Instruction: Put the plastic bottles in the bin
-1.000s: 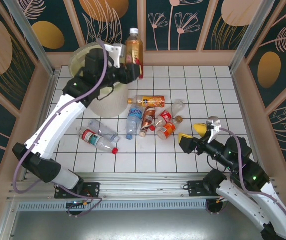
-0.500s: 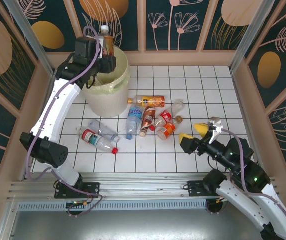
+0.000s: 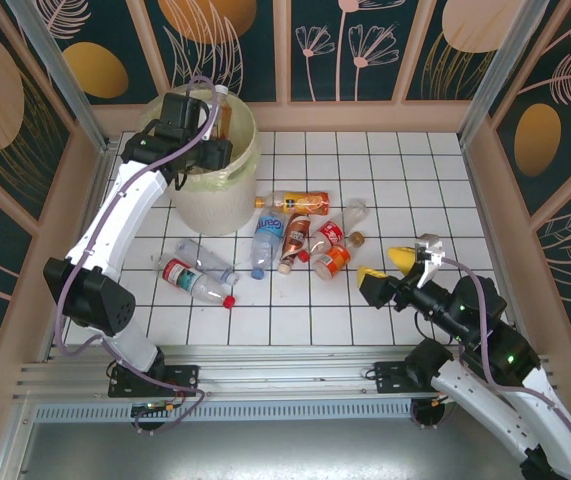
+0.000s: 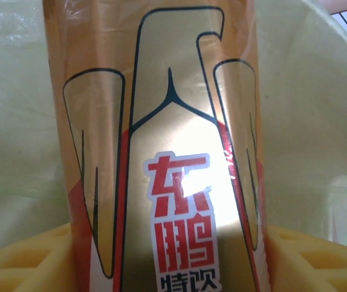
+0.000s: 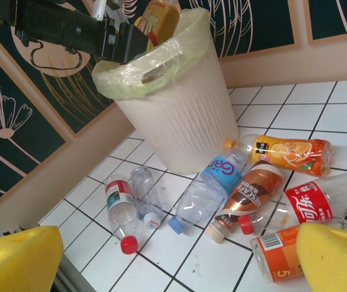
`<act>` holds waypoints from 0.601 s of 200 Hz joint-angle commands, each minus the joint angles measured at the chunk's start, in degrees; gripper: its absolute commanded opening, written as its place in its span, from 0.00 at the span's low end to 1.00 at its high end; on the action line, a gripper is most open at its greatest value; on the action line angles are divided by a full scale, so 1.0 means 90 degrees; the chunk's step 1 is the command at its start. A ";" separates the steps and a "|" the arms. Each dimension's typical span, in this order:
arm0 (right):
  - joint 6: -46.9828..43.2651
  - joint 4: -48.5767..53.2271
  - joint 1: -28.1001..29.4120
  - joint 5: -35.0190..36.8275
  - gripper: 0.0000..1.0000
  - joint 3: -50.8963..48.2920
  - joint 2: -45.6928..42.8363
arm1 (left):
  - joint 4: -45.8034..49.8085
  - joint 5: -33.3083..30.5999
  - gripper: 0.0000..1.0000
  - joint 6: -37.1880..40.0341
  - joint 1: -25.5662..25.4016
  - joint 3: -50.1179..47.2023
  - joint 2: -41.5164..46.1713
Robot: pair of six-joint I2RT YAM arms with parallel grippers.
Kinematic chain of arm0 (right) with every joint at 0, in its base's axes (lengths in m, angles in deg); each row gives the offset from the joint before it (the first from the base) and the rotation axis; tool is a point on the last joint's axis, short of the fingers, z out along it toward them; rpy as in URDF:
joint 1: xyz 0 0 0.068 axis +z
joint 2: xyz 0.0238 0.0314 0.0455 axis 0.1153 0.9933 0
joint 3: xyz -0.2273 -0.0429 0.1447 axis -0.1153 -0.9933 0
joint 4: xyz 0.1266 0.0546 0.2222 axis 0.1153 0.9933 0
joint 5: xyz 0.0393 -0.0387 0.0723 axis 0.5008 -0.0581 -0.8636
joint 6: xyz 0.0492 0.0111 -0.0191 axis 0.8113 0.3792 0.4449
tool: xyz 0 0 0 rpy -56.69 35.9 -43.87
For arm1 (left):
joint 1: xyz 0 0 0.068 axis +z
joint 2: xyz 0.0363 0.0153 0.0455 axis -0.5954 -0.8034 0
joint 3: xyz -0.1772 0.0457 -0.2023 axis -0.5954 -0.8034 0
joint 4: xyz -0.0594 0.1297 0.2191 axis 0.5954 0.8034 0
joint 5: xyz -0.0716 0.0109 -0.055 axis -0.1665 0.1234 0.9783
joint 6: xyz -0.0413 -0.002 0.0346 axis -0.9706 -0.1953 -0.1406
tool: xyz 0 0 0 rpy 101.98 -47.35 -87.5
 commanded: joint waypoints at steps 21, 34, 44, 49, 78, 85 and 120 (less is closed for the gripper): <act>-0.0074 -0.0259 -0.0041 0.0150 0.99 -0.0097 -0.0053 | 0.0207 0.0270 0.72 0.0163 -0.0022 0.0000 0.0073; -0.0074 -0.0263 -0.0042 0.0160 0.99 -0.0097 -0.0034 | 0.0200 0.0457 0.75 0.0135 -0.0018 0.0047 0.0079; -0.0073 -0.0263 -0.0046 0.0153 0.99 -0.0097 -0.0017 | 0.0200 0.0588 0.78 0.0117 -0.0015 0.0087 0.0080; -0.0071 -0.0263 -0.0044 0.0150 0.99 -0.0098 -0.0019 | 0.0208 0.0627 0.78 0.0110 -0.0015 0.0113 0.0070; -0.0074 -0.0247 -0.0042 0.0160 0.99 -0.0098 -0.0004 | 0.0220 0.0710 0.79 0.0075 -0.0018 0.0223 0.0059; -0.0074 -0.0251 -0.0038 0.0160 0.99 -0.0097 -0.0004 | 0.0220 0.0715 0.79 0.0067 -0.0023 0.0260 0.0059; 0.0002 -0.0301 -0.0045 0.0207 0.99 -0.0097 0.0042 | 0.0054 0.0878 0.79 -0.0103 -0.0018 0.0397 0.0167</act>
